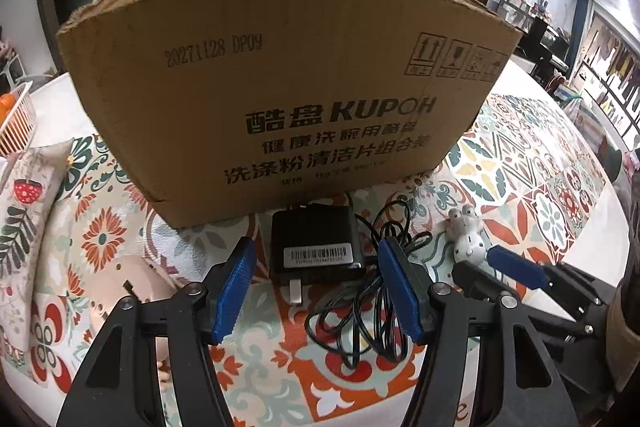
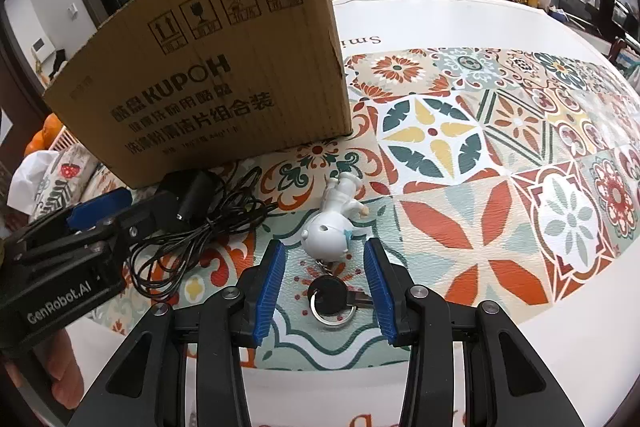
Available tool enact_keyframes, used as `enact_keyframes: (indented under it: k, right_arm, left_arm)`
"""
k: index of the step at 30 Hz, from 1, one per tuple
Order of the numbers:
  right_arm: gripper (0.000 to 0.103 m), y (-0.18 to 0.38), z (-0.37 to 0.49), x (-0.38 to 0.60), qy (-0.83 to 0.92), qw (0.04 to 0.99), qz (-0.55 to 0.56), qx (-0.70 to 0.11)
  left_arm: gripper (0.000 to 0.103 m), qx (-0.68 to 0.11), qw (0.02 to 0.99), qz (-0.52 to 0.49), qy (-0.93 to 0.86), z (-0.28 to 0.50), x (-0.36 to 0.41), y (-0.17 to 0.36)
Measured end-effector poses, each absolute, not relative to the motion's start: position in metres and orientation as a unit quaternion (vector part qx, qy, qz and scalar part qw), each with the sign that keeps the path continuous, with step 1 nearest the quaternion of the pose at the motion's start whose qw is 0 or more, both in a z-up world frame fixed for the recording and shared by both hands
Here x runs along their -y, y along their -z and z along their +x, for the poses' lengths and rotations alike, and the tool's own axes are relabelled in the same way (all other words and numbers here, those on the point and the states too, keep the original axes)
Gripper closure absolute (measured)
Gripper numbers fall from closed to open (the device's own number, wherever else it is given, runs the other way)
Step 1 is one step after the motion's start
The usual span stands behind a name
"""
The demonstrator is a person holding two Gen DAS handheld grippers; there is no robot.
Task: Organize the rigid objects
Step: 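Close the left gripper on the black charger while the right gripper grasps the white figurine keychain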
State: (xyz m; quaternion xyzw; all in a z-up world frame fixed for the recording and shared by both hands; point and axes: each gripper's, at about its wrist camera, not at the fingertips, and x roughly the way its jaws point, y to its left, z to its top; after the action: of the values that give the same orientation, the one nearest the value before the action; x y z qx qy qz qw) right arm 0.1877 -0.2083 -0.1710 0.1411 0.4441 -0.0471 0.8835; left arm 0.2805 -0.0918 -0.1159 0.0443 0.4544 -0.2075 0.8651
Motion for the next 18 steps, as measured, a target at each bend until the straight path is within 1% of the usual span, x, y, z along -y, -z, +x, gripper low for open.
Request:
enact_keyframes:
  k: [18]
  right_arm:
    - [0.062,0.189,0.210,0.207,0.070,0.890,0.129,-0.432]
  left_arm:
    - [0.041,-0.477,0.858,0.029,0.190,0.308,0.100,0.142]
